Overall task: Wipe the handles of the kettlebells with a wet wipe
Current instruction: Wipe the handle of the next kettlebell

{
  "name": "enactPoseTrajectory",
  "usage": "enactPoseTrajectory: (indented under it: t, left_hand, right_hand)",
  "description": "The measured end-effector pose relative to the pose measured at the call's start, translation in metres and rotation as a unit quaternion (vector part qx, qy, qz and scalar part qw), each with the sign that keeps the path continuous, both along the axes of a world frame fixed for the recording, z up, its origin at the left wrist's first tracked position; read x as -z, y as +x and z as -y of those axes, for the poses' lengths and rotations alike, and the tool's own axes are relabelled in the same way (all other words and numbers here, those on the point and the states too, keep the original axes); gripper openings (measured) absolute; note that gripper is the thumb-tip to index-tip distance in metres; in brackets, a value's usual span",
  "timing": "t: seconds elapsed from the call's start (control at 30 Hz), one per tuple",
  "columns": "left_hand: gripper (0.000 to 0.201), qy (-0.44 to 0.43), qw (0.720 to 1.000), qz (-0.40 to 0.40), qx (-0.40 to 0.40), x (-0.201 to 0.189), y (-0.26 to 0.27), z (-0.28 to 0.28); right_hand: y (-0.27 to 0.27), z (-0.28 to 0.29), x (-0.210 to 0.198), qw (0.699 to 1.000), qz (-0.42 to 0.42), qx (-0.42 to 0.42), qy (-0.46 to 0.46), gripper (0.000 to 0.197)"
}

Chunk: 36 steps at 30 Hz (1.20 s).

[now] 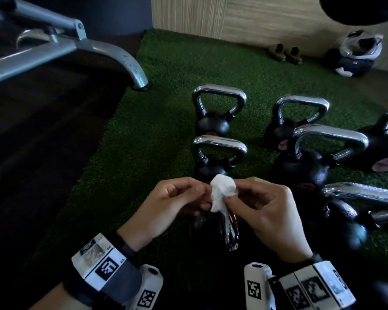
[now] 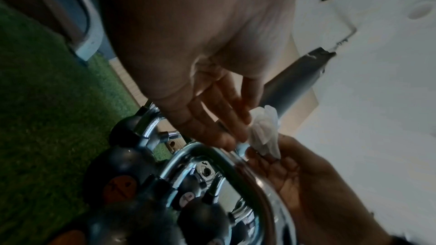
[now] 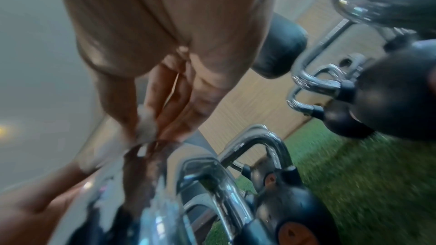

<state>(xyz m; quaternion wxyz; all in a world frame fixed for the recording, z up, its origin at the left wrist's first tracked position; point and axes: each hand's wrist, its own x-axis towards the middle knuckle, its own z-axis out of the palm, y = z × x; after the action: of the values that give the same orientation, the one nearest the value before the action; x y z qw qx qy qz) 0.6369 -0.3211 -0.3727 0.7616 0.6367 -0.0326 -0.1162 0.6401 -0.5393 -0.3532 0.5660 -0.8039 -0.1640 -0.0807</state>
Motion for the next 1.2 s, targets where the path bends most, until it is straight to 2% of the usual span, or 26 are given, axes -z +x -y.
enactPoseTrajectory:
  t: [0.03, 0.1, 0.13, 0.2, 0.23, 0.27, 0.33, 0.47, 0.57, 0.7, 0.77, 0.97, 1.1, 1.2]
  left_hand:
    - [0.014, 0.060, 0.998, 0.008, -0.003, 0.006, 0.000, -0.001]
    - [0.036, 0.234, 0.970, 0.058, 0.016, 0.020, -0.004, -0.002]
    - [0.051, 0.305, 0.947, 0.086, 0.055, 0.028, -0.008, 0.000]
    - [0.100, 0.396, 0.898, 0.130, 0.143, 0.043, -0.018, 0.012]
    - [0.124, 0.436, 0.875, 0.135, 0.160, 0.051, -0.022, 0.020]
    - [0.140, 0.476, 0.855, 0.129, 0.161, 0.059, -0.025, 0.029]
    - [0.150, 0.521, 0.836, 0.120, 0.128, 0.074, -0.026, 0.045]
    - [0.138, 0.534, 0.824, 0.162, 0.100, 0.087, -0.017, 0.055]
    - [0.135, 0.515, 0.825, 0.199, 0.121, 0.092, -0.004, 0.044]
    - [0.128, 0.439, 0.855, 0.241, 0.134, 0.100, 0.009, 0.029]
    - [0.125, 0.413, 0.868, 0.240, 0.133, 0.100, 0.009, 0.026]
    - [0.122, 0.388, 0.881, 0.234, 0.135, 0.096, 0.010, 0.020]
    - [0.112, 0.302, 0.923, 0.199, 0.132, 0.094, 0.012, 0.019]
    - [0.109, 0.285, 0.933, 0.178, 0.126, 0.099, 0.017, 0.021]
  right_hand:
    - [0.001, 0.003, 0.002, 1.000, 0.001, 0.027, 0.010, 0.017]
    - [0.004, 0.014, 0.008, 0.996, -0.007, 0.082, 0.025, 0.017]
    - [0.007, 0.019, 0.013, 0.994, -0.018, 0.108, 0.022, 0.018]
    - [0.010, 0.030, 0.024, 0.987, -0.050, 0.151, 0.006, 0.017]
    - [0.012, 0.033, 0.031, 0.984, -0.067, 0.165, -0.005, 0.016]
    - [0.012, 0.036, 0.037, 0.981, -0.081, 0.175, -0.023, 0.016]
    - [0.014, 0.037, 0.046, 0.976, -0.095, 0.184, -0.062, 0.015]
    - [0.022, 0.026, 0.062, 0.968, -0.116, 0.192, -0.114, 0.015]
    - [0.031, 0.014, 0.069, 0.967, -0.148, 0.152, -0.143, 0.019]
    - [0.037, 0.004, 0.071, 0.970, -0.145, 0.102, -0.167, 0.022]
    - [0.038, 0.003, 0.073, 0.972, -0.150, 0.103, -0.151, 0.023]
    - [0.047, -0.002, 0.075, 0.981, -0.101, 0.152, -0.068, 0.026]
    - [0.052, -0.001, 0.074, 0.982, -0.119, 0.124, -0.071, 0.028]
    - [0.058, -0.004, 0.072, 0.988, -0.085, 0.115, -0.063, 0.028]
